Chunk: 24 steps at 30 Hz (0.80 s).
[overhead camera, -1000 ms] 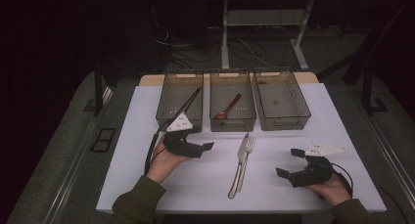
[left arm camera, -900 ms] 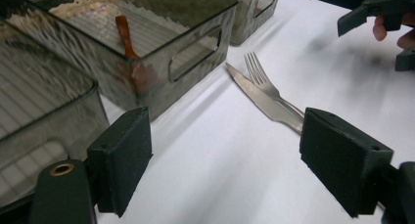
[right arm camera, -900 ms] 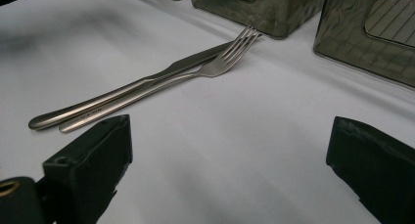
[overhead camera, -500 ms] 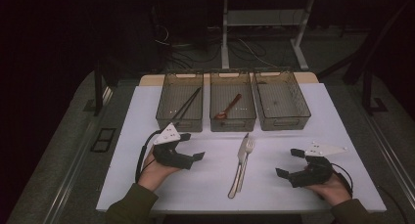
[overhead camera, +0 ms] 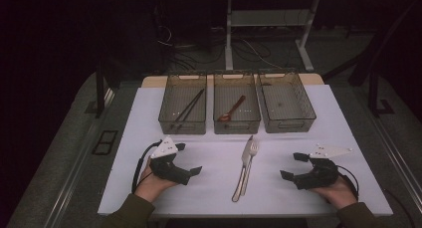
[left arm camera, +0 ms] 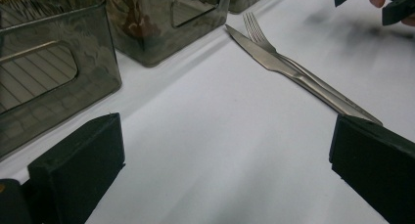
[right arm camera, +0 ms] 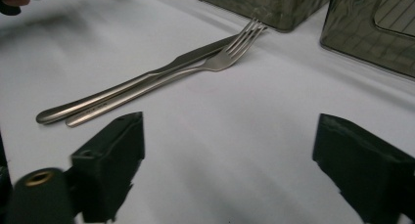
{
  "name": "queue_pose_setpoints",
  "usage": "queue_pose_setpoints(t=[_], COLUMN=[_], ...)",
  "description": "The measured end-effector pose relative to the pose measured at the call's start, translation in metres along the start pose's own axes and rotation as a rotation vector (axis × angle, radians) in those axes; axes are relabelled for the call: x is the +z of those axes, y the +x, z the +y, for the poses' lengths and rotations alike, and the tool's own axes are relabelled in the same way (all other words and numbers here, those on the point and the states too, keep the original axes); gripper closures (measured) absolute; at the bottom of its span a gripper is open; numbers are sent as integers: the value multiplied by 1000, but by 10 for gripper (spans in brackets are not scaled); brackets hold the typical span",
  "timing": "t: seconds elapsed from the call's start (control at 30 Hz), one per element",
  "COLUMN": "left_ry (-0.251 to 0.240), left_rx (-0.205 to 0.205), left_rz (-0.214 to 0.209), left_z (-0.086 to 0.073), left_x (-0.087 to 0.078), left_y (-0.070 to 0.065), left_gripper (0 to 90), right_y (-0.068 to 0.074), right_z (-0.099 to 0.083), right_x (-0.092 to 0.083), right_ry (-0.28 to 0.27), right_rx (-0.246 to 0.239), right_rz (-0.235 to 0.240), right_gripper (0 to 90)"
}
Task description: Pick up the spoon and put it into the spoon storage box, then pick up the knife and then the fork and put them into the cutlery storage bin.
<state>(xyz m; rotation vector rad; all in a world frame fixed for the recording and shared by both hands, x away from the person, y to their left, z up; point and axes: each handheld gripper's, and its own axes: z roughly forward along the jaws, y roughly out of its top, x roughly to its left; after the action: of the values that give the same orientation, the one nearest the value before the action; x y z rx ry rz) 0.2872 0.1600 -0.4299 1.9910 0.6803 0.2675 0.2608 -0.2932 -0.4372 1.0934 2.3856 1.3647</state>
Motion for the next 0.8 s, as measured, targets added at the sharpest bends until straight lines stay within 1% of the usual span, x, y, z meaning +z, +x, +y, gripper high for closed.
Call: queue_pose_setpoints(t=[0.1,0.17,0.3,0.33,0.4,0.57,0.63,0.7,0.73,0.8], left_ry=[11,20,27,27,28,29,36,34,34,36], left_rx=[-12,-11,-5,-1,-8,-9,-8,-8,-3,-3], left_rz=[-5,-3,-2,0,-3,-8,-8,-8,-8,-8], left_z=[-1,-1,-2,-3,-3,-4,-4,-4,-4,-3], left_x=[0,0,1,1,2,3,3,3,4,4], left_y=[-1,-2,-3,-3,-2,-1,-2,-3,-3,-4], left_gripper=[0,0,0,0,0,0,0,0,0,0], right_y=[0,0,2,3,5,8,9,11,12,15], right_z=[2,3,9,10,13,20,22,25,26,29], right_x=[0,2,6,7,11,23,26,30,32,36], right_ry=[11,25,37,40,50,74,71,79,85,100], right_rx=[4,10,19,18,13,3,4,2,-9,-18], right_rz=[10,16,20,20,20,50,61,71,72,79], right_gripper=[140,153,241,281,348,521,590,640,665,720])
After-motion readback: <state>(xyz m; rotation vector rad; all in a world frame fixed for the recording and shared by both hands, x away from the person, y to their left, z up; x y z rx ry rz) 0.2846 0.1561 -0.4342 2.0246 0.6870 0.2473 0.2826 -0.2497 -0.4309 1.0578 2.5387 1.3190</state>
